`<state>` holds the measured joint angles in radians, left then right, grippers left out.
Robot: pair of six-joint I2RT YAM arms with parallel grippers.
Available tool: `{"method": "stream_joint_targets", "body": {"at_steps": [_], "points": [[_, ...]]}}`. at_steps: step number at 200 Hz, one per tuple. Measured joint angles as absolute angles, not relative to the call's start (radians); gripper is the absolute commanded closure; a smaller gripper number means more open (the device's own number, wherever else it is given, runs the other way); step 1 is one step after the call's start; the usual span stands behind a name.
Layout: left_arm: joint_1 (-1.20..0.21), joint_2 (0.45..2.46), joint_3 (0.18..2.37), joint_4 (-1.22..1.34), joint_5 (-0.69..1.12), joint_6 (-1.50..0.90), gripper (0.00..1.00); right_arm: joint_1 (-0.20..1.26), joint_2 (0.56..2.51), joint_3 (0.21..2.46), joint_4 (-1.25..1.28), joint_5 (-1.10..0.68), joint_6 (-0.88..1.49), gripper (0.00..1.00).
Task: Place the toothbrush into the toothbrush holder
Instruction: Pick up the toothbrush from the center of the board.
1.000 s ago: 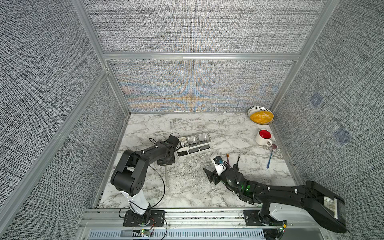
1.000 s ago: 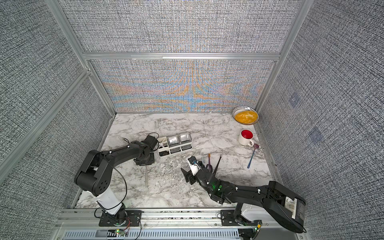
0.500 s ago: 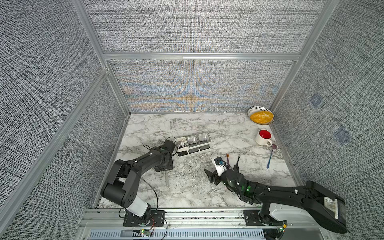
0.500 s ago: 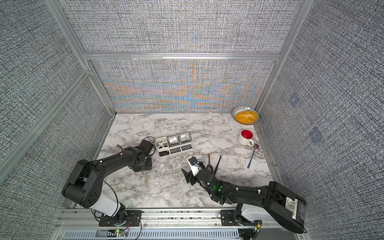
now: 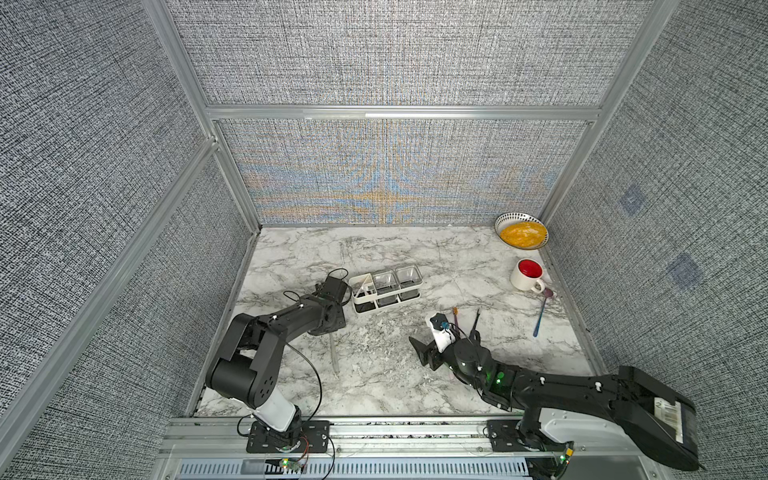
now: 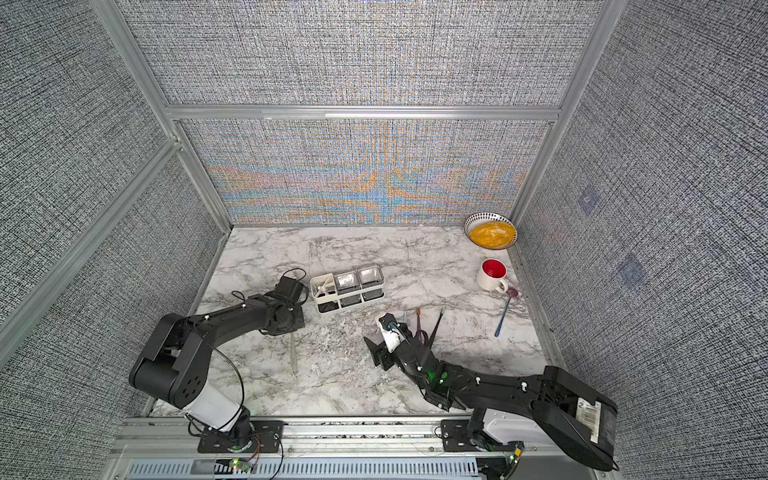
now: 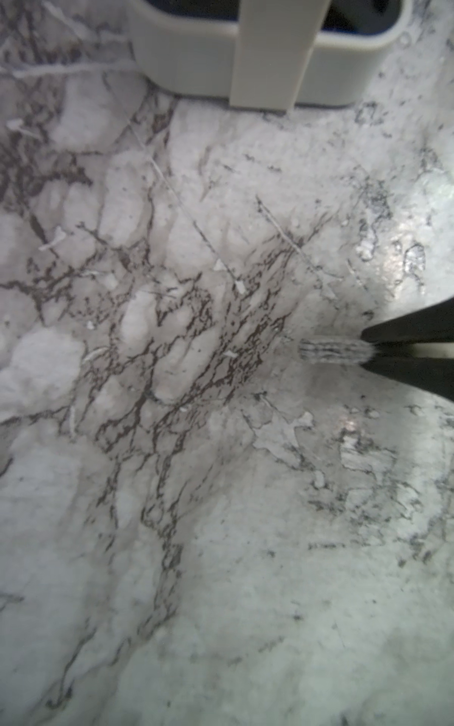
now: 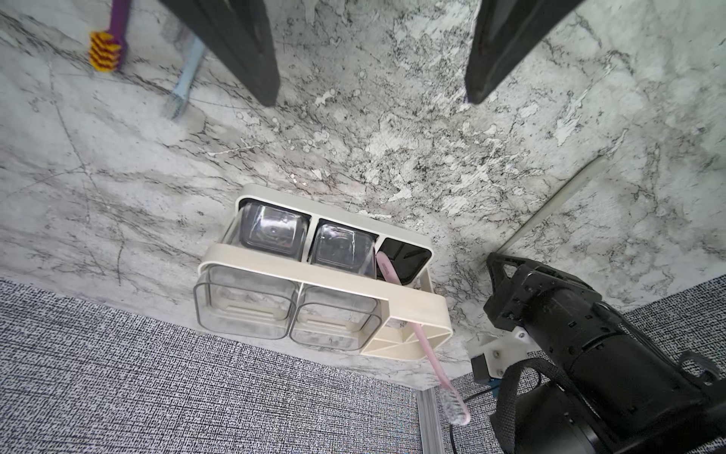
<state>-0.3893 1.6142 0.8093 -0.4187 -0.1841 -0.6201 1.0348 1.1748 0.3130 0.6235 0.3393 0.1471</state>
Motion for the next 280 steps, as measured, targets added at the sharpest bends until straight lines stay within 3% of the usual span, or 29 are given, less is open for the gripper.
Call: {"method": "stream_joint_targets", "body": {"at_steps": [160,280], "points": [[-0.389,1.256,0.958,-0.664,-0.211,-0.496,1.0,1.035,1.224,0.319,0.637,0.332,0.16,0.23],[-0.395,1.285,1.076,-0.168,-0.32,-0.345,1.0,1.036,1.266,0.324,0.667,0.314,0.169,0.23]]}}
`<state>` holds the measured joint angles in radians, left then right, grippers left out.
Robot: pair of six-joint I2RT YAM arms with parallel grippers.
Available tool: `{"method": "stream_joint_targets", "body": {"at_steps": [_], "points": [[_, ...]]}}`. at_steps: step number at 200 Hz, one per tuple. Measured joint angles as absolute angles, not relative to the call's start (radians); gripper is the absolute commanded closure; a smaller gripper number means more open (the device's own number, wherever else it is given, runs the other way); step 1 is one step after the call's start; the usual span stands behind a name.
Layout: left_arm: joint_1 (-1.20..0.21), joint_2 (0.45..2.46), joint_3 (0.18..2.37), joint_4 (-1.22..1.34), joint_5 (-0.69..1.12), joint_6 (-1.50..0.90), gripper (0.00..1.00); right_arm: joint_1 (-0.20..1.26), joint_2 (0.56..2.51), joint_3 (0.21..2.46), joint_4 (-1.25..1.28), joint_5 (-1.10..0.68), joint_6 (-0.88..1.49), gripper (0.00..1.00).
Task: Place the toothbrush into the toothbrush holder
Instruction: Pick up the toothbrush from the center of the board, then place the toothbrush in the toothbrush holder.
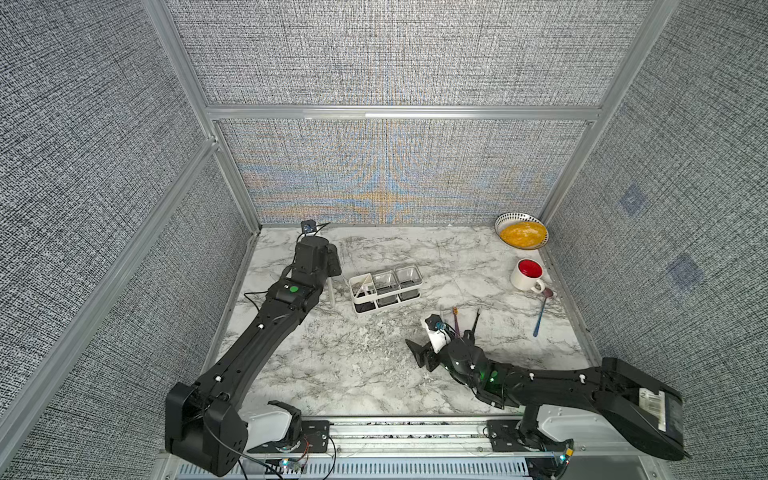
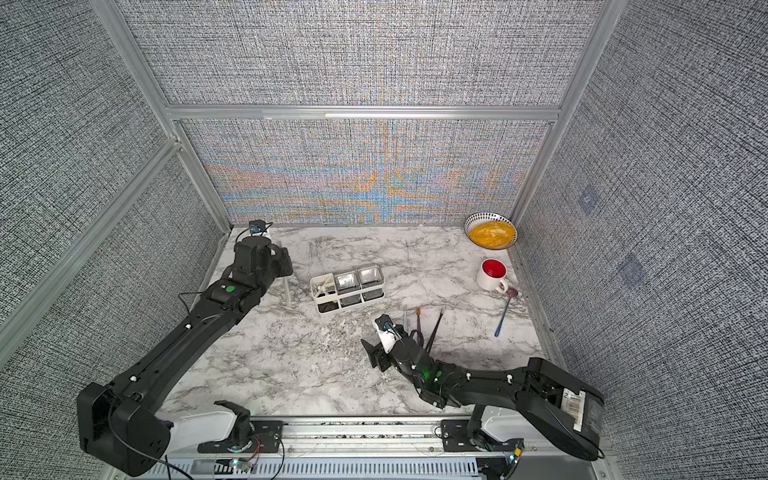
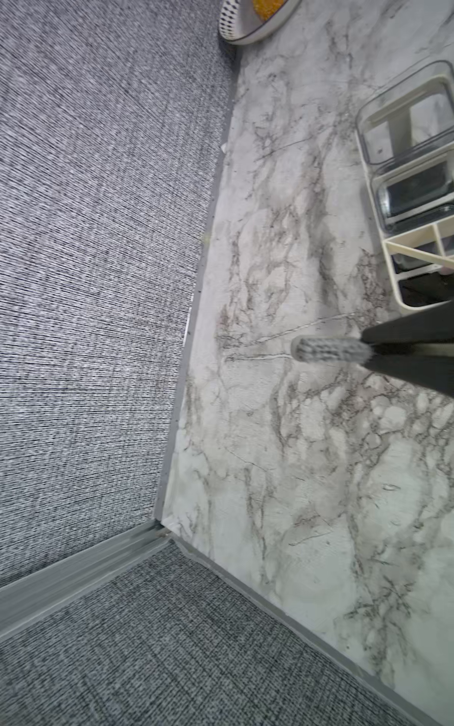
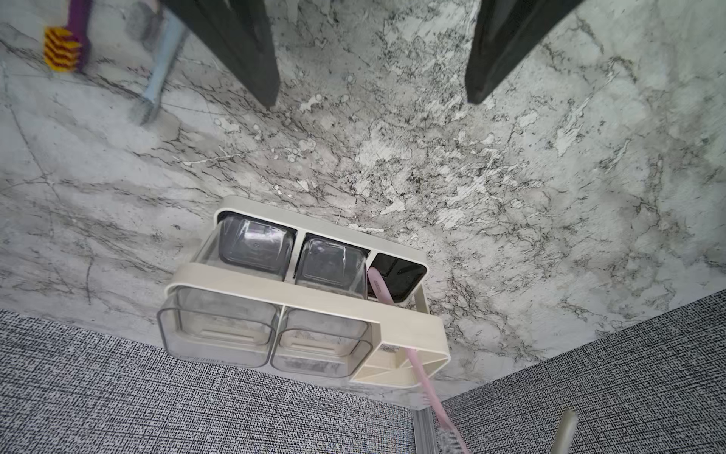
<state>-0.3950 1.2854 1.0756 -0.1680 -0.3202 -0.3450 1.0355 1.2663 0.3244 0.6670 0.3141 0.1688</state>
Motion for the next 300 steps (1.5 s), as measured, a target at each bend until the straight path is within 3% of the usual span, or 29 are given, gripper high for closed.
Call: {"method": "stream_joint_targets", "body": {"at_steps": [116,300], "points": [[-0.576,1.602,1.143,0.421,-0.463,-0.11,1.0,1.026,1.214,0.357,0.677,0.314,0.144,0.23],[-0.639,1.647,0.978,0.653,-0.531,-0.139,1.0,0.997,1.221,0.352,0.686,0.306,0.132,0.23]]}}
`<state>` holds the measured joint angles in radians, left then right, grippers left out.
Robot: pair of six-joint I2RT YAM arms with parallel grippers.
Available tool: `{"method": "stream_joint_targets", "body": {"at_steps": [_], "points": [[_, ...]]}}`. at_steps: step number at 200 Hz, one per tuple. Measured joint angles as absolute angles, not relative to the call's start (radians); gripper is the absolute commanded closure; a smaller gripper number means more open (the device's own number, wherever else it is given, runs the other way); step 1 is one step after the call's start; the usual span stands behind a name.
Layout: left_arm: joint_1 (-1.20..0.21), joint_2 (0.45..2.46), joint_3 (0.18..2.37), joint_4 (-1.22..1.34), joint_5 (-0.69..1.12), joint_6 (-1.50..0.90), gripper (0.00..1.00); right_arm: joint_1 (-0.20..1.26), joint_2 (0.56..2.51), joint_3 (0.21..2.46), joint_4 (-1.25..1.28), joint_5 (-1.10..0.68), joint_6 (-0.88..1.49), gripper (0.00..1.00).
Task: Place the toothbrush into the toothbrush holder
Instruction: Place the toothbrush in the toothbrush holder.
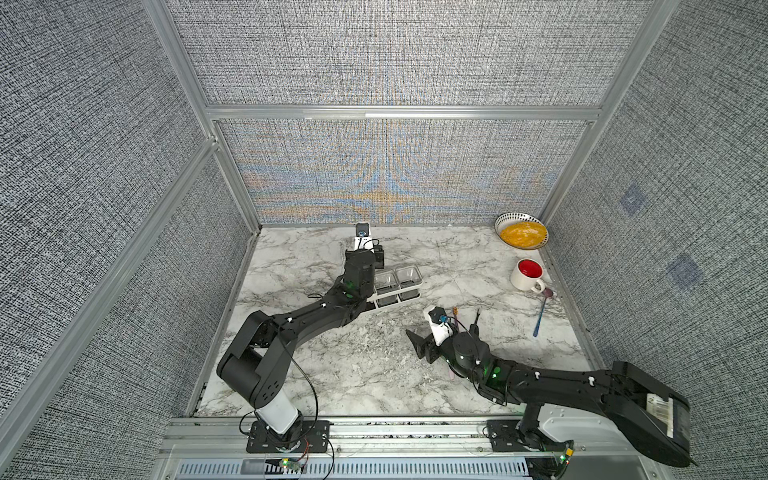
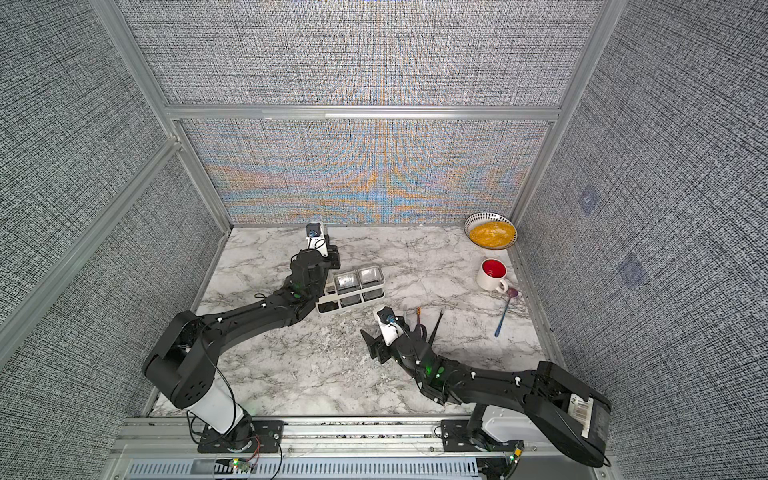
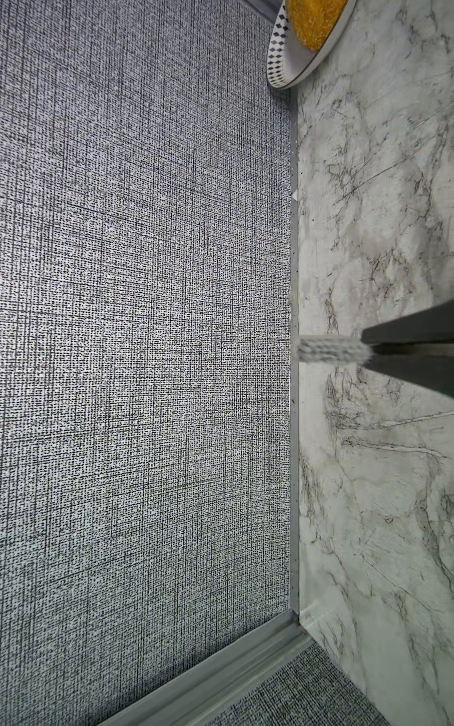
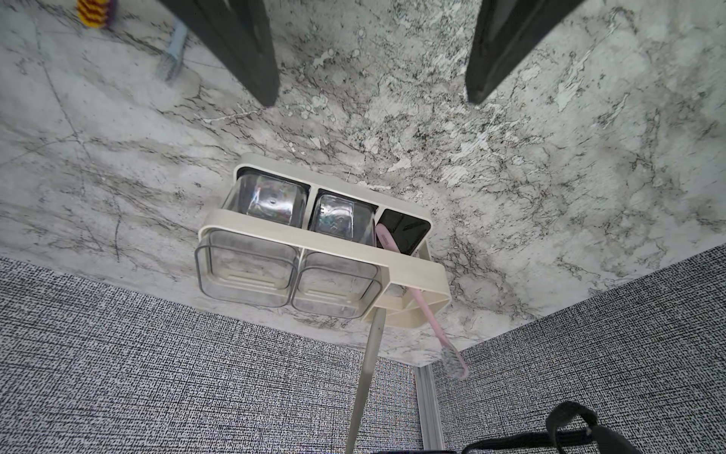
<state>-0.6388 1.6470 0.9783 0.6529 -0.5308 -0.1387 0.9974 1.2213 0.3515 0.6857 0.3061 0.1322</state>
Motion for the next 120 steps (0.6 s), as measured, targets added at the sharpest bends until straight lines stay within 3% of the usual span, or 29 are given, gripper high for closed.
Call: {"method": "stream_joint_targets", "body": {"at_steps": [120], "points": [[-0.648,1.661,0.862,0.744,-0.551,-0.17,1.0,0.998,1.236,0.352,0.686,0.305,0.136,0.23]]}}
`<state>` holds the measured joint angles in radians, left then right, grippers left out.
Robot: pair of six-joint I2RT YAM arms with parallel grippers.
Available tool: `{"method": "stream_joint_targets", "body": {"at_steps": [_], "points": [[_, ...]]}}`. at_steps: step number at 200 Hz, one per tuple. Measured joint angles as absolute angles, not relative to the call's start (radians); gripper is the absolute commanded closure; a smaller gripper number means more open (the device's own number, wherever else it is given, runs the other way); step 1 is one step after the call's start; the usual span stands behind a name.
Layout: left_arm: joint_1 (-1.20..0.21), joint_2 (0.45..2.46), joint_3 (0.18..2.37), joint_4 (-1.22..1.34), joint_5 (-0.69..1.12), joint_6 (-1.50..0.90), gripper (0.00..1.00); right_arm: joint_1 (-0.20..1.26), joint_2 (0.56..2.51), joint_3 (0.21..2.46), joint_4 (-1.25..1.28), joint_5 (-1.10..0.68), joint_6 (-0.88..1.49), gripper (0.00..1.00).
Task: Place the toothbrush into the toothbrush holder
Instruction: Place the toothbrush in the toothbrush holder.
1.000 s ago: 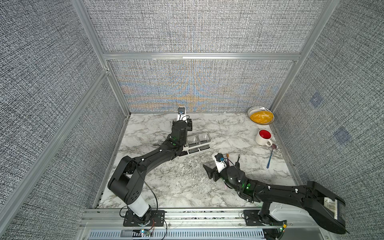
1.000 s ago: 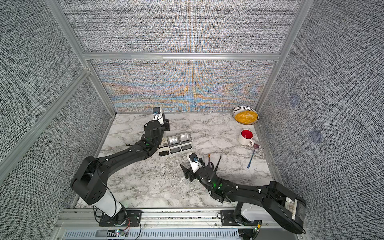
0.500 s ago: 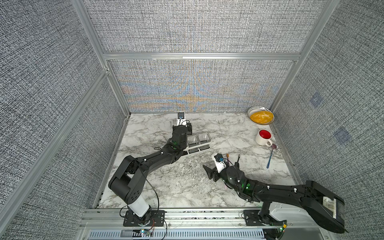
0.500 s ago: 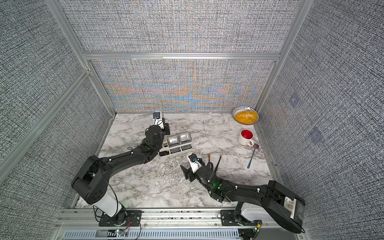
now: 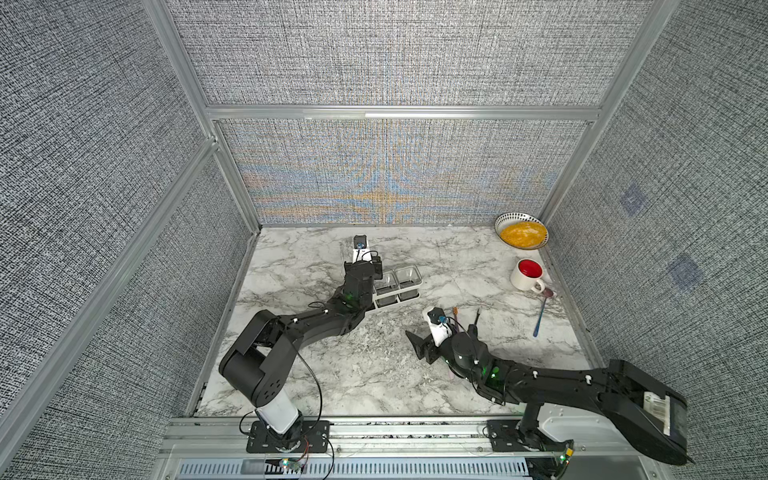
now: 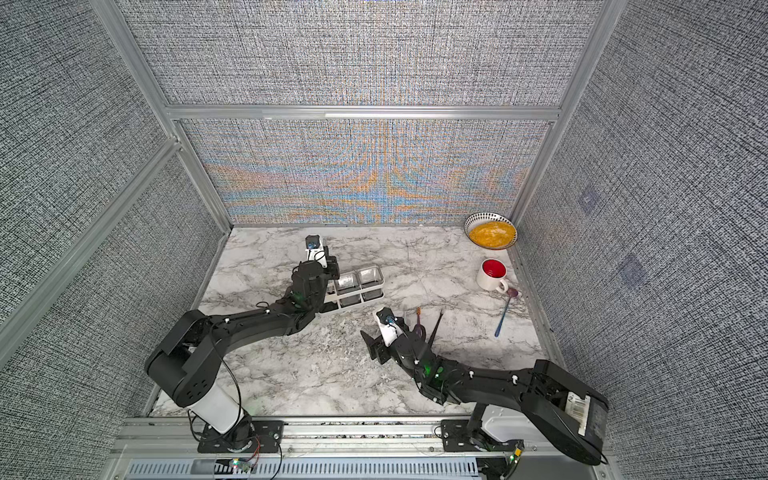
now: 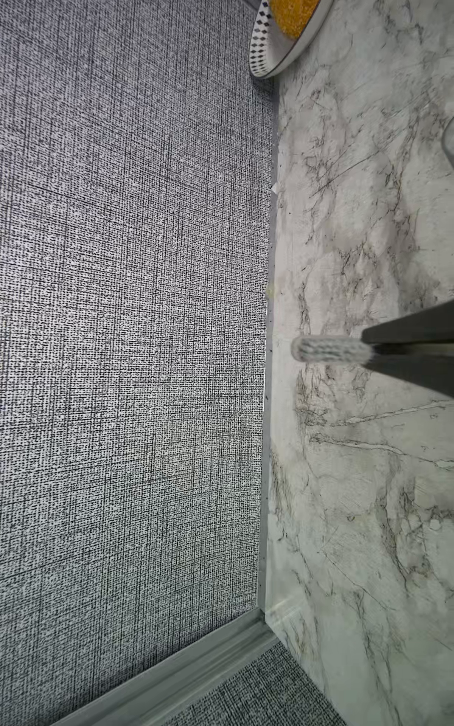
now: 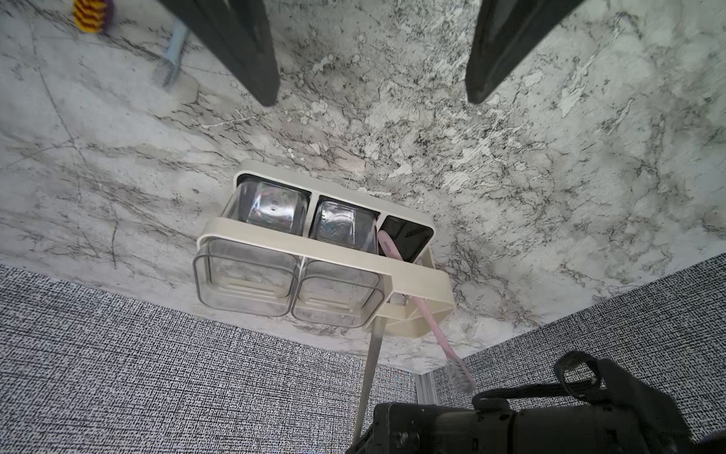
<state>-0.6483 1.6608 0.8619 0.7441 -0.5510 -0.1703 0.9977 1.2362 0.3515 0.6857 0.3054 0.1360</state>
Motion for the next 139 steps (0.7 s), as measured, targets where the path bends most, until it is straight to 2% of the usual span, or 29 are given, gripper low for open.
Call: {"method": "stream_joint_targets", "body": {"at_steps": [139], "points": [[-0.653,1.668,0.813,0.813,-0.551,-0.189,0.98,0.997,1.249,0.352,0.686,0.302,0.143,0.23]]}}
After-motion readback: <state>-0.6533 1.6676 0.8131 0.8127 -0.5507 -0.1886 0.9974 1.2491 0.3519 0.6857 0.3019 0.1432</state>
